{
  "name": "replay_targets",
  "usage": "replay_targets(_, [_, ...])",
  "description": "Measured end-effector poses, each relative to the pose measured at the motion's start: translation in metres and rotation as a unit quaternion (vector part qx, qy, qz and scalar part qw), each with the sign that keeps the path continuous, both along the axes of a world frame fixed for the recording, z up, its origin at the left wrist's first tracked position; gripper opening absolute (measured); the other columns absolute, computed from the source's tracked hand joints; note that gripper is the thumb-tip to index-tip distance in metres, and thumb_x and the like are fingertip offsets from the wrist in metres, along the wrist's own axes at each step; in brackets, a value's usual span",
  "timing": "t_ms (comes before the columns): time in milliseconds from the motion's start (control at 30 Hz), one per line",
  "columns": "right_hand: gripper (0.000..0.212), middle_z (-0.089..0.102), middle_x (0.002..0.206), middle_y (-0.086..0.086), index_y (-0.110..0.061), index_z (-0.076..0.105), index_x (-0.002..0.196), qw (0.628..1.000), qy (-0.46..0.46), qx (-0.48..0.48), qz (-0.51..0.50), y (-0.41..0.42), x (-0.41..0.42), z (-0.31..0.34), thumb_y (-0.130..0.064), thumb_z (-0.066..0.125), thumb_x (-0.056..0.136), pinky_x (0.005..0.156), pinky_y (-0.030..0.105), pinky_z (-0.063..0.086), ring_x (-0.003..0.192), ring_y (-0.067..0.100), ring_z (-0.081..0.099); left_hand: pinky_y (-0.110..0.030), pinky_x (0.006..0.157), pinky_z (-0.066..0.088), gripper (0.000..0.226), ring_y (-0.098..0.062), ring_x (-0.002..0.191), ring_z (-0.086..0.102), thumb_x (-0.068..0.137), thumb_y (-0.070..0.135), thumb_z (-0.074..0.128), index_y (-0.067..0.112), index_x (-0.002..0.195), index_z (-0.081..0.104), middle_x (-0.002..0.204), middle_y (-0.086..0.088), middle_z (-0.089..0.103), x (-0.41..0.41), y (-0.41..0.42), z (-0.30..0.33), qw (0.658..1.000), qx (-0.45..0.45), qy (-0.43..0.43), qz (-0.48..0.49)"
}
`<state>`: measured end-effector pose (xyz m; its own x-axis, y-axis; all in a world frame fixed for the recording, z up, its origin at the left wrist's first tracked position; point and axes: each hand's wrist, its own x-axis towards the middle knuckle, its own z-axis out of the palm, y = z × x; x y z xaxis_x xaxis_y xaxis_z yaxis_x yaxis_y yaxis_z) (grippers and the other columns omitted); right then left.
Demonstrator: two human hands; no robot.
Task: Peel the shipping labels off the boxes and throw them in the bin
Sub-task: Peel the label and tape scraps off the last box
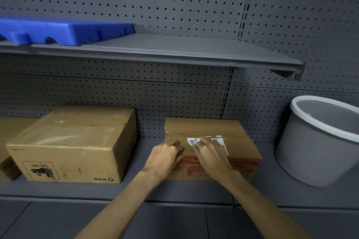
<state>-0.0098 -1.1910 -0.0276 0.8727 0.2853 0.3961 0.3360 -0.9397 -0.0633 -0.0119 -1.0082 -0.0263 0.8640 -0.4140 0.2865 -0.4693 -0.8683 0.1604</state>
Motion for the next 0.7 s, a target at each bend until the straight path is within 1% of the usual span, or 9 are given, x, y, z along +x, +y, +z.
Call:
replay_targets(67, [0.017, 0.066, 0.084, 0.004, -0.008, 0.072, 0.081, 1.000, -0.005, 0.015, 0.003, -0.001, 0.000, 0.001, -0.022, 0.064, 0.087, 0.070, 0.034, 0.052, 0.075, 0.021, 0.063, -0.037, 0.086, 0.051, 0.035, -0.018, 0.113, 0.055, 0.096, 0.038, 0.052, 0.021, 0.125, 0.060, 0.129, 0.004, 0.050, 0.002, 0.000, -0.002, 1.000, -0.005, -0.002, -0.001])
replay_targets(167, [0.016, 0.064, 0.094, 0.005, -0.007, 0.070, 0.091, 1.000, 0.013, 0.012, 0.001, -0.001, 0.003, 0.004, -0.011, 0.054, 0.092, 0.077, 0.034, 0.050, 0.085, 0.024, 0.062, -0.038, 0.086, 0.052, 0.037, -0.018, 0.113, 0.055, 0.096, 0.038, 0.052, 0.020, 0.127, 0.058, 0.130, 0.003, 0.049, 0.003, 0.000, -0.005, 1.000, -0.006, -0.005, -0.005])
replay_targets(233, [0.019, 0.062, 0.091, 0.002, -0.008, 0.067, 0.087, 1.000, 0.011, 0.008, -0.015, -0.009, 0.009, 0.013, -0.004, 0.049, 0.092, 0.070, 0.029, 0.048, 0.079, 0.022, 0.059, -0.039, 0.085, 0.052, 0.038, -0.019, 0.113, 0.056, 0.096, 0.038, 0.052, 0.019, 0.128, 0.058, 0.129, 0.003, 0.049, 0.004, 0.000, -0.007, 1.000, -0.012, -0.005, -0.009])
replay_targets(333, [0.023, 0.058, 0.087, -0.001, -0.008, 0.065, 0.081, 0.998, 0.005, 0.040, -0.050, -0.019, 0.015, 0.019, -0.008, 0.047, 0.095, 0.058, 0.024, 0.038, 0.073, 0.019, 0.053, -0.037, 0.086, 0.052, 0.039, -0.017, 0.115, 0.054, 0.096, 0.040, 0.051, 0.020, 0.130, 0.056, 0.130, 0.004, 0.048, 0.005, 0.001, -0.008, 1.000, -0.015, -0.010, -0.009])
replay_targets(400, [0.018, 0.060, 0.087, 0.002, -0.007, 0.065, 0.081, 0.998, 0.000, 0.037, -0.045, -0.009, 0.009, 0.014, -0.007, 0.052, 0.093, 0.059, 0.029, 0.046, 0.071, 0.021, 0.058, -0.037, 0.086, 0.052, 0.039, -0.017, 0.115, 0.053, 0.096, 0.039, 0.051, 0.019, 0.129, 0.057, 0.129, 0.003, 0.049, 0.005, 0.000, -0.010, 1.000, -0.017, -0.014, -0.013])
replay_targets(467, [0.012, 0.061, 0.082, 0.004, -0.009, 0.065, 0.078, 0.999, 0.026, 0.027, -0.016, 0.000, 0.002, 0.009, 0.002, 0.062, 0.083, 0.059, 0.031, 0.050, 0.068, 0.022, 0.061, -0.038, 0.085, 0.052, 0.039, -0.019, 0.115, 0.052, 0.096, 0.037, 0.052, 0.016, 0.128, 0.057, 0.129, 0.001, 0.049, 0.004, 0.000, -0.010, 1.000, -0.015, -0.020, -0.018])
replay_targets(533, [0.014, 0.061, 0.088, 0.005, -0.008, 0.065, 0.083, 0.999, 0.033, 0.005, -0.017, -0.008, 0.009, 0.014, 0.004, 0.058, 0.084, 0.061, 0.031, 0.051, 0.070, 0.022, 0.061, -0.039, 0.085, 0.053, 0.038, -0.020, 0.115, 0.052, 0.096, 0.037, 0.053, 0.015, 0.127, 0.057, 0.127, 0.001, 0.050, 0.005, 0.000, -0.012, 0.999, -0.019, -0.020, -0.019])
replay_targets(600, [0.017, 0.061, 0.095, 0.006, -0.004, 0.064, 0.088, 0.999, 0.015, 0.025, -0.033, -0.020, 0.017, 0.018, -0.002, 0.048, 0.094, 0.065, 0.033, 0.052, 0.075, 0.022, 0.061, -0.038, 0.087, 0.052, 0.038, -0.018, 0.116, 0.051, 0.096, 0.037, 0.053, 0.016, 0.127, 0.058, 0.126, 0.001, 0.051, 0.006, 0.000, -0.011, 0.999, -0.024, -0.015, -0.022])
replay_targets(700, [0.018, 0.061, 0.098, 0.006, -0.004, 0.065, 0.093, 0.998, -0.002, 0.051, -0.041, -0.009, 0.012, 0.010, -0.004, 0.048, 0.096, 0.068, 0.029, 0.049, 0.081, 0.022, 0.062, -0.037, 0.091, 0.050, 0.039, -0.018, 0.119, 0.050, 0.096, 0.036, 0.053, 0.015, 0.128, 0.058, 0.129, 0.001, 0.050, 0.008, 0.000, -0.011, 0.999, -0.024, -0.008, -0.024])
